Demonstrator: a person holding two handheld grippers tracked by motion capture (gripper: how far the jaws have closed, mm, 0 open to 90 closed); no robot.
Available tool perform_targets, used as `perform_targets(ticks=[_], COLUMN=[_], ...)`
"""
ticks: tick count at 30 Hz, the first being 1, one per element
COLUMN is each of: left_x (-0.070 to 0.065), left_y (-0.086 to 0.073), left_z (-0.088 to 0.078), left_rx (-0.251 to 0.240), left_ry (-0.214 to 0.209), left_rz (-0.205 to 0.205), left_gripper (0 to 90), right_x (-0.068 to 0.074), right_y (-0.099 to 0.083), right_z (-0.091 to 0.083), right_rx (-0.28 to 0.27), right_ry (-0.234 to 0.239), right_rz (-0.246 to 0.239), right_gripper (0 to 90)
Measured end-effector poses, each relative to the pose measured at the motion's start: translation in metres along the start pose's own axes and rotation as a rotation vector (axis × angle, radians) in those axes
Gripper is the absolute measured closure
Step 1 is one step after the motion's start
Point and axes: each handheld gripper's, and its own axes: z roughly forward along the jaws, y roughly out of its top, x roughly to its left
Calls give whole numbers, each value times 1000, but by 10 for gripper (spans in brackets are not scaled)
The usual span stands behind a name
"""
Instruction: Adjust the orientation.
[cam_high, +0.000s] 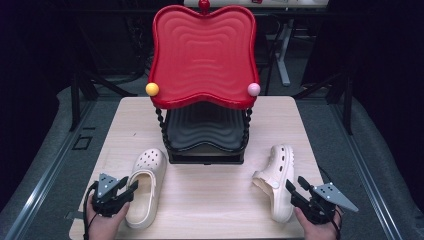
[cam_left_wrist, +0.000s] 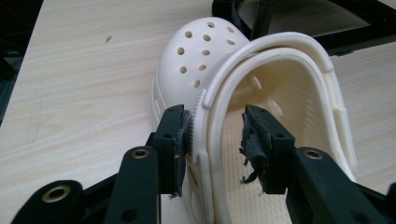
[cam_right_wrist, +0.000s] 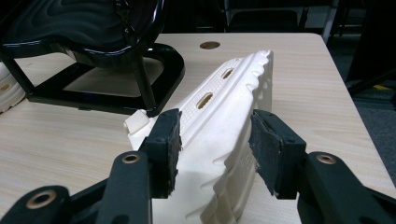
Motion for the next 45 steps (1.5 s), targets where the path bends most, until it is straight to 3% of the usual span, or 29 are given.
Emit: perform_targets(ticks=[2, 3, 6, 8, 9, 16, 19, 23, 28, 31, 37, 45], left_x=[-1, -3, -3, -3, -4, 1, 3, 1, 0, 3, 5, 7], left_y=[2, 4, 5, 5, 5, -1, -4, -3, -4, -4, -5, -5], left_z=[4, 6, 6, 5, 4, 2, 4, 3, 3, 3, 5, 6], left_rx=[7, 12, 20, 22, 23, -16, -14, -37, -29, -42, -32, -36], left_ry=[13, 29, 31, 28, 24, -28, -36, -40, -34, -25, -31, -36], left_rz=[3, -5, -4, -20, -34, -86, -70, -58, -46, -53, -74, -79], left_gripper=[609, 662, 708, 711, 711, 668, 608, 567, 554, 544, 531, 528], right_x=[2, 6, 9, 13, 15, 16, 17, 15, 11, 6, 1, -13], right_y=[1, 2, 4, 6, 7, 11, 9, 9, 8, 9, 9, 10], right_z=[-2, -3, -3, -2, -1, 6, 13, 13, 10, 7, 4, -2], right_rx=[-17, -31, -32, -12, -4, 30, 97, 101, 99, 101, 112, 127], right_ry=[0, -2, -7, -8, -19, -15, -30, -35, -48, -57, -75, -82], right_rz=[-14, -36, -64, -107, -139, -155, -188, -176, -164, -146, -165, -122], right_gripper=[527, 534, 558, 643, 704, 820, 860, 893, 900, 900, 900, 900])
